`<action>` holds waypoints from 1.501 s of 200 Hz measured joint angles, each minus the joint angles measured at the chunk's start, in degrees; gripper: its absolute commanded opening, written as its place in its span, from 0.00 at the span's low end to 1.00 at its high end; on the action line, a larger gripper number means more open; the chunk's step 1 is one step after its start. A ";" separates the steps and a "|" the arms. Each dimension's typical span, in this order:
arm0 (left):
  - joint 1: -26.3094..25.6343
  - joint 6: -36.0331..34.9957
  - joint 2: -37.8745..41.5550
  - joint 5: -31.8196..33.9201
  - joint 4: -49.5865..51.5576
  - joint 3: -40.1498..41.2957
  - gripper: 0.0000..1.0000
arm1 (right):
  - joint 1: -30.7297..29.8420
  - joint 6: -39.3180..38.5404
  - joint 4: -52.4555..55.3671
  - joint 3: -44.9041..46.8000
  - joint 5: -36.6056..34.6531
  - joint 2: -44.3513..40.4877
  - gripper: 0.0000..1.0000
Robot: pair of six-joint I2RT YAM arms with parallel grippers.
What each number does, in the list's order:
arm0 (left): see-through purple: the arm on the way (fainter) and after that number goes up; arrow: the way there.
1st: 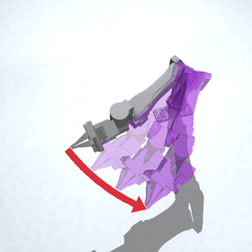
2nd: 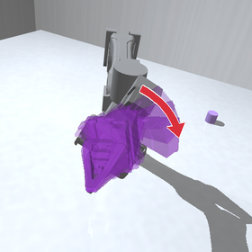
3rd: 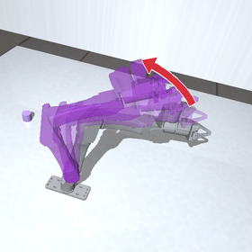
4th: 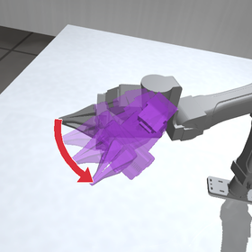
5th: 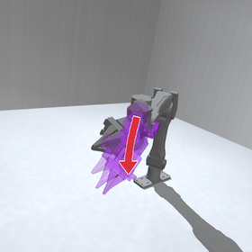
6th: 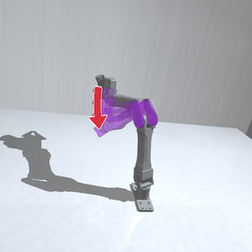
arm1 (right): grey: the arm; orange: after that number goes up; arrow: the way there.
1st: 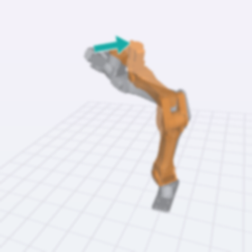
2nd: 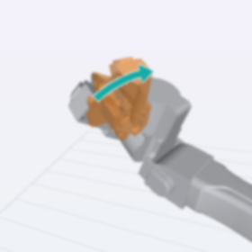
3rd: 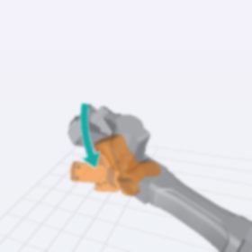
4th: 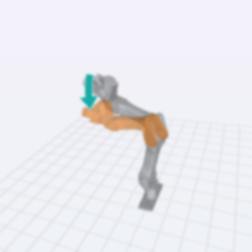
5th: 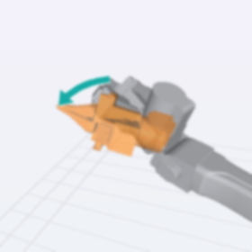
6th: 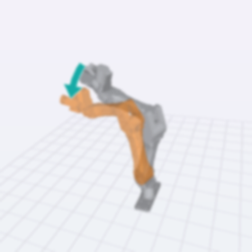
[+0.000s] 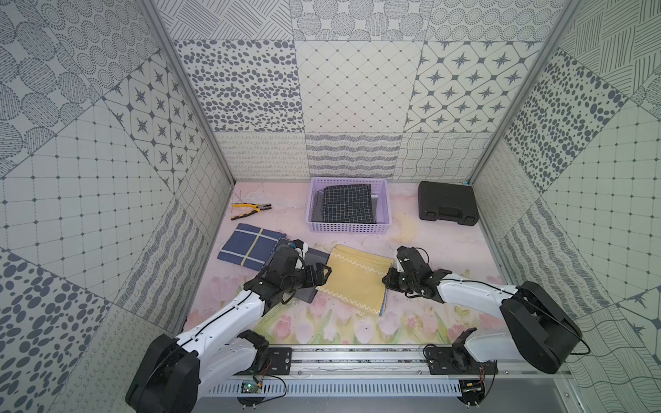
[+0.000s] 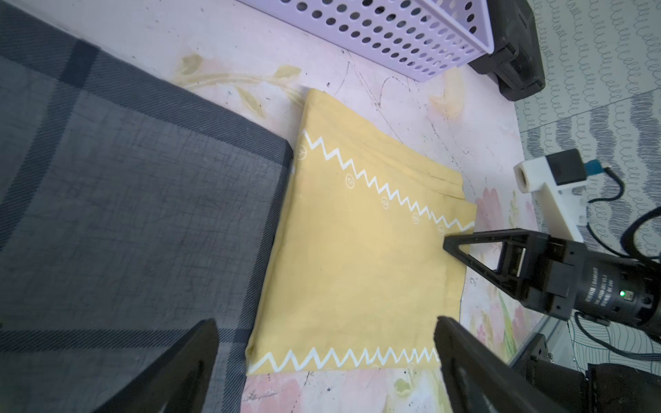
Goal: Put the folded pillowcase in the basket
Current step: Pick up the pillowcase from the center of the board.
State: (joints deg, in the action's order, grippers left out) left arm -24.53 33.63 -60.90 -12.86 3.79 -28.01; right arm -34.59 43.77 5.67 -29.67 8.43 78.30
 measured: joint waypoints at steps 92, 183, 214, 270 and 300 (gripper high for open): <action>-4.66 -2.29 -19.19 -1.44 -1.42 -9.53 0.84 | 5.35 -7.58 5.33 0.44 1.99 -2.60 0.03; -7.37 -2.84 -33.24 -1.46 -3.98 -17.03 0.61 | 7.39 -10.43 8.50 0.44 2.93 -3.78 0.04; -7.48 -3.19 -35.39 -1.44 -5.64 -18.27 0.52 | 7.48 -10.84 8.52 0.44 3.06 -3.78 0.04; -7.91 -3.28 -37.70 -1.25 -7.72 -19.10 0.28 | 7.67 -11.02 8.74 0.44 3.13 -3.78 0.04; -8.17 -3.17 -38.07 -0.20 -7.61 -19.10 0.10 | 7.67 -11.02 8.79 0.44 3.13 -3.78 0.04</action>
State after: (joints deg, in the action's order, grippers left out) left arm -32.71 30.46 -98.98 -13.06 -3.81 -47.11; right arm -26.92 32.75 14.46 -29.23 11.55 74.52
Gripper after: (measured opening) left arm 0.160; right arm 0.113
